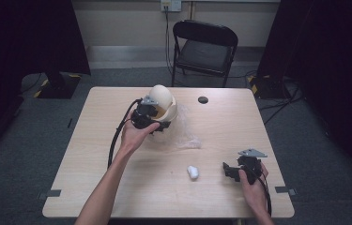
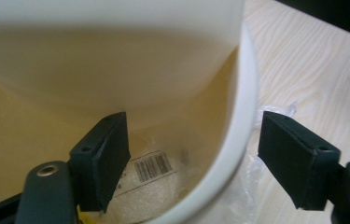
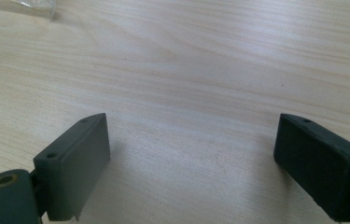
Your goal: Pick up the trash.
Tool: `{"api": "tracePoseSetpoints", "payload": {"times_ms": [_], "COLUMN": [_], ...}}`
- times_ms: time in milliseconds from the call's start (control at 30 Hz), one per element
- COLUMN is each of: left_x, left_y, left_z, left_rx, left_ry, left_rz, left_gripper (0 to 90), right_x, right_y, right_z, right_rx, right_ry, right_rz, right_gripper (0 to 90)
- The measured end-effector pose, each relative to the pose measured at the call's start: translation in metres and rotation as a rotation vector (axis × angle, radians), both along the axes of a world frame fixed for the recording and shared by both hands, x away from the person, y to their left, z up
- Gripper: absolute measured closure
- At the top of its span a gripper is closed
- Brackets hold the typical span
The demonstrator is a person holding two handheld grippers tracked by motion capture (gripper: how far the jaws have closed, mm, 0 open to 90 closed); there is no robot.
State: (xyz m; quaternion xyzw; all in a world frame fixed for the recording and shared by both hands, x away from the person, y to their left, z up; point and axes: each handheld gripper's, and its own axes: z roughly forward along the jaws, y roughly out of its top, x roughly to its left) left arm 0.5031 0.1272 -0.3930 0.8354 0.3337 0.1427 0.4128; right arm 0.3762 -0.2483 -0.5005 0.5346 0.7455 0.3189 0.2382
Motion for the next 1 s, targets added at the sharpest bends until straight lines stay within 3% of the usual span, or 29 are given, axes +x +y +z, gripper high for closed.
{"api": "tracePoseSetpoints", "payload": {"times_ms": [167, 367, 567, 733, 767, 800, 1000], "left_x": [0.001, -0.001, -0.011, -0.017, -0.021, -0.024, -0.037], "left_y": [-0.002, -0.003, 0.009, 0.016, 0.019, 0.021, 0.030], "left_z": [-0.004, -0.003, 0.006, 0.011, 0.012, 0.012, 0.016], "left_rx": [-0.023, -0.009, -0.058, -0.085, -0.120, -0.127, -0.133], "left_ry": [0.008, 0.010, -0.049, -0.052, -0.055, -0.061, -0.083], "left_rz": [-0.008, -0.012, -0.014, -0.017, -0.017, -0.015, -0.004], "left_gripper": [26.0, 26.1, 27.1, 27.5, 27.5, 27.6, 29.2], "right_x": [0.000, 0.000, 0.000, 0.000, 0.000, 0.000, 0.000], "right_y": [0.000, 0.000, 0.000, 0.000, 0.000, 0.000, 0.000], "right_z": [0.000, 0.000, 0.000, 0.000, 0.000, 0.000, 0.000], "right_rx": [0.000, 0.000, 0.000, 0.000, 0.000, 0.000, 0.000], "right_ry": [0.000, 0.000, 0.000, 0.000, 0.000, 0.000, 0.000], "right_rz": [0.000, 0.000, 0.000, 0.000, 0.000, 0.000, 0.000], "right_gripper": [9.8, 9.8, 9.8, 9.8, 9.8, 9.8, 9.8]}}
